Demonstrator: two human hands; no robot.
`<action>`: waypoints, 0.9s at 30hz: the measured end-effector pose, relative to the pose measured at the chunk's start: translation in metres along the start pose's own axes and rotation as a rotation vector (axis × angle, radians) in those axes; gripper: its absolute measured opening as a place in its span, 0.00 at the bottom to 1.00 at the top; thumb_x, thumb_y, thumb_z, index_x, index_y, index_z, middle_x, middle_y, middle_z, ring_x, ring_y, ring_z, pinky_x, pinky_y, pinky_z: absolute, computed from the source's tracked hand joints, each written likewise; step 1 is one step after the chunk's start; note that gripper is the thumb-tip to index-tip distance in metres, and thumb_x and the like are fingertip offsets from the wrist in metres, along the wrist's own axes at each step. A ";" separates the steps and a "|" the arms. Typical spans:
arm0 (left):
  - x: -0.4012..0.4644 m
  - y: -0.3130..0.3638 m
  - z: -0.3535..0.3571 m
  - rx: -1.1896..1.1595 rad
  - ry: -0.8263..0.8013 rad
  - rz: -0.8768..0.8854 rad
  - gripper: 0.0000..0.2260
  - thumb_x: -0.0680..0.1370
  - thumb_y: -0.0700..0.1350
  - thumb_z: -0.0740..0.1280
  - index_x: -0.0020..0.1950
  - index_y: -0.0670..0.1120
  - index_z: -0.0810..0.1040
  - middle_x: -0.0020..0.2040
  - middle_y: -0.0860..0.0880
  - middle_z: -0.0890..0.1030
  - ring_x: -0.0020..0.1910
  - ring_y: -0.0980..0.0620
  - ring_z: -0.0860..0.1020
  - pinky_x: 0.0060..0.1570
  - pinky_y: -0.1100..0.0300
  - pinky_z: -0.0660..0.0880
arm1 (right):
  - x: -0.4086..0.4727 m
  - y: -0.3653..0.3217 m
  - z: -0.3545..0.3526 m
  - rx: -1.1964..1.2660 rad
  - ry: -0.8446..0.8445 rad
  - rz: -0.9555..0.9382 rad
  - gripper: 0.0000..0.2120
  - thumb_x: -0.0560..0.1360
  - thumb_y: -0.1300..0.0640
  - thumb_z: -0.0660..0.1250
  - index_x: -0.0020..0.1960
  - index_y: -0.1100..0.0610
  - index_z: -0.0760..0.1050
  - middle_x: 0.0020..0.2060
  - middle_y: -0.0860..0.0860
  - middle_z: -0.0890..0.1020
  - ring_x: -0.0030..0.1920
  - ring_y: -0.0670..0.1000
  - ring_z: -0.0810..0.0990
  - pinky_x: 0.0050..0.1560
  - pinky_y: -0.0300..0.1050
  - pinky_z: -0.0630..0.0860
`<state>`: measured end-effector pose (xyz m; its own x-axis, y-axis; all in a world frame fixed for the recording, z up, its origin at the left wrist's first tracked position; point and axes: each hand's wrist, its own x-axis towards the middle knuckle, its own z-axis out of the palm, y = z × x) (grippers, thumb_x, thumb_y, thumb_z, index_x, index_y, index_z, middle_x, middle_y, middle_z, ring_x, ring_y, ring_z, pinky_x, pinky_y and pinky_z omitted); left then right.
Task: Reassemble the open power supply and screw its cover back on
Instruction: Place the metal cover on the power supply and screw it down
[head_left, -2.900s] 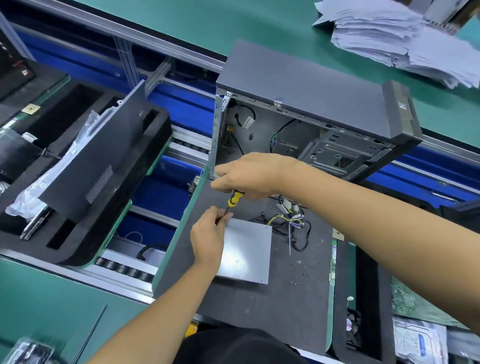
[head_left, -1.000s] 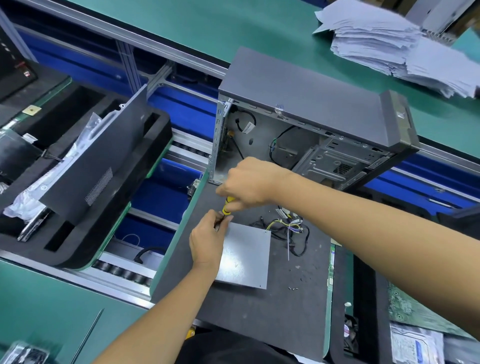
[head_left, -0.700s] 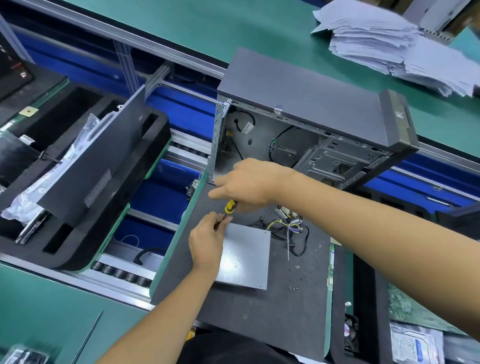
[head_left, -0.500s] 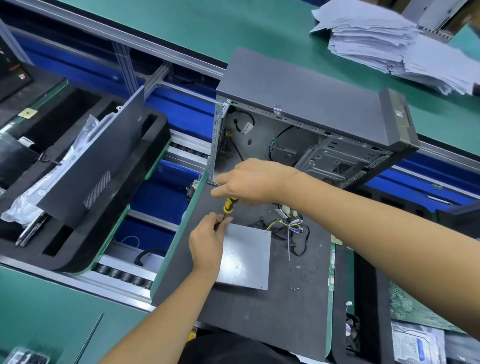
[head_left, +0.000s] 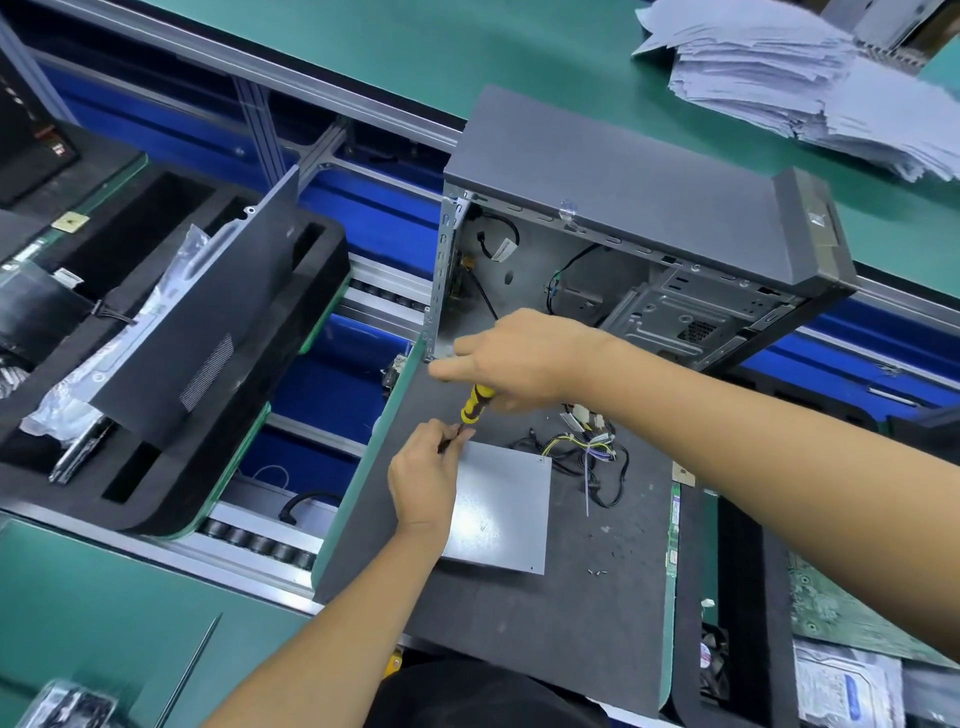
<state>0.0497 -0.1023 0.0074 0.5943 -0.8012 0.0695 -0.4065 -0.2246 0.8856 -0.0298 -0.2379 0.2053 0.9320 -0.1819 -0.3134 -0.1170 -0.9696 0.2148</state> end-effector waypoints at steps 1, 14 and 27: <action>0.000 0.000 0.000 0.005 -0.006 0.000 0.12 0.77 0.47 0.76 0.40 0.43 0.77 0.38 0.52 0.83 0.36 0.48 0.80 0.35 0.46 0.78 | 0.000 0.001 -0.001 -0.029 0.002 -0.015 0.20 0.76 0.54 0.65 0.62 0.46 0.58 0.41 0.49 0.67 0.26 0.51 0.57 0.29 0.44 0.52; 0.000 -0.002 0.002 0.019 -0.010 -0.040 0.12 0.77 0.49 0.76 0.40 0.47 0.75 0.35 0.54 0.79 0.35 0.51 0.77 0.34 0.51 0.75 | 0.022 -0.007 0.003 0.300 0.005 0.213 0.11 0.73 0.54 0.66 0.39 0.55 0.64 0.28 0.50 0.66 0.28 0.52 0.64 0.28 0.44 0.54; -0.004 0.002 0.012 0.133 -0.090 0.167 0.09 0.77 0.51 0.74 0.43 0.48 0.79 0.39 0.55 0.81 0.51 0.52 0.80 0.67 0.52 0.74 | -0.016 -0.028 0.032 0.414 0.108 0.439 0.10 0.76 0.49 0.64 0.48 0.49 0.62 0.28 0.45 0.68 0.28 0.45 0.66 0.28 0.44 0.56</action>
<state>0.0383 -0.1063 0.0035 0.4495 -0.8782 0.1634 -0.5853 -0.1514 0.7965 -0.0522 -0.2131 0.1746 0.7934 -0.5823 -0.1773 -0.6015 -0.7947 -0.0818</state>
